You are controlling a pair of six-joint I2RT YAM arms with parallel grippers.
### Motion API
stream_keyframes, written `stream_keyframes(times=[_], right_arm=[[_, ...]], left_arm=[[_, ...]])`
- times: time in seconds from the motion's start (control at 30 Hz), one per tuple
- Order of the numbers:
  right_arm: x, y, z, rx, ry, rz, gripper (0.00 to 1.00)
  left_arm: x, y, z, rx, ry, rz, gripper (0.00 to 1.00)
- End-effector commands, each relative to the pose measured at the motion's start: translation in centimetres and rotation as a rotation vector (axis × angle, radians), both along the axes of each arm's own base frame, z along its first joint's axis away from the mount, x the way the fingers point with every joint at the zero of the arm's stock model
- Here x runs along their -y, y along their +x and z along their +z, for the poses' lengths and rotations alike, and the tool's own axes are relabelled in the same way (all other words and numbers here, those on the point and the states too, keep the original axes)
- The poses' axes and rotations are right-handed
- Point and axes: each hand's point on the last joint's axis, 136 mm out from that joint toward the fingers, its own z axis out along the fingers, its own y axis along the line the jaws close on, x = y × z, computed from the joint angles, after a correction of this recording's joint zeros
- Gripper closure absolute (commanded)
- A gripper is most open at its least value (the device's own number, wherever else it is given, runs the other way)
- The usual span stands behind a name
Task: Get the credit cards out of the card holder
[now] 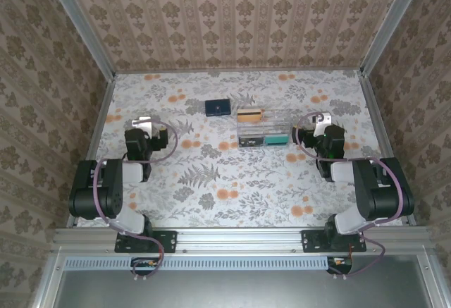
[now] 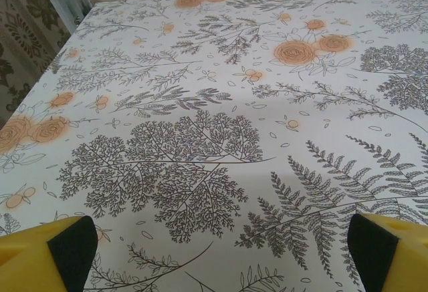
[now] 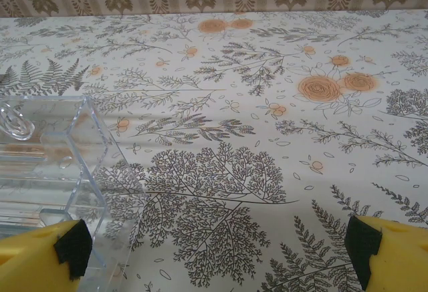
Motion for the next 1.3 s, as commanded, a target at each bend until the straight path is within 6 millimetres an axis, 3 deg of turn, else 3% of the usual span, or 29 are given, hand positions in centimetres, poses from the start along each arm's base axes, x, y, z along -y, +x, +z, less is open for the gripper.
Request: stream_keyframes(times=[0.0, 0.6, 0.7, 0.83, 0.93, 1.03, 1.17, 1.27], right_arm=[[-0.2, 0.2, 0.4, 0.021, -0.009, 0.021, 0.00], [-0.2, 0.2, 0.5, 0.020, -0.009, 0.020, 0.00], [1.4, 0.4, 0.2, 0.006, -0.010, -0.078, 0.00], [1.4, 0.3, 0.3, 0.010, -0.010, -0.081, 0.00], [1.4, 0.2, 1.1, 0.017, -0.009, -0.080, 0.00], [2.1, -0.2, 2.5, -0.002, -0.007, -0.123, 0.00], [2.8, -1.3, 6.8, 0.015, 0.074, -0.200, 0.00], [3.6, -2.4, 8.6, -0.039, 0.210, -0.306, 0.00]], left_arm=[[0.3, 0.4, 0.9, 0.036, 0.009, -0.025, 0.00], [0.2, 0.4, 0.8, 0.029, -0.006, -0.035, 0.00], [0.2, 0.4, 0.8, 0.029, -0.013, -0.036, 0.00], [0.4, 0.5, 1.3, 0.034, -0.018, -0.053, 0.00], [0.0, 0.6, 2.5, 0.004, -0.018, -0.029, 0.00], [-1.3, 0.9, 5.4, -0.061, -0.025, 0.057, 0.00], [-1.6, 1.1, 9.7, -0.158, -0.160, 0.142, 0.00], [-0.6, 2.3, 11.1, -0.228, -0.281, 0.141, 0.00]])
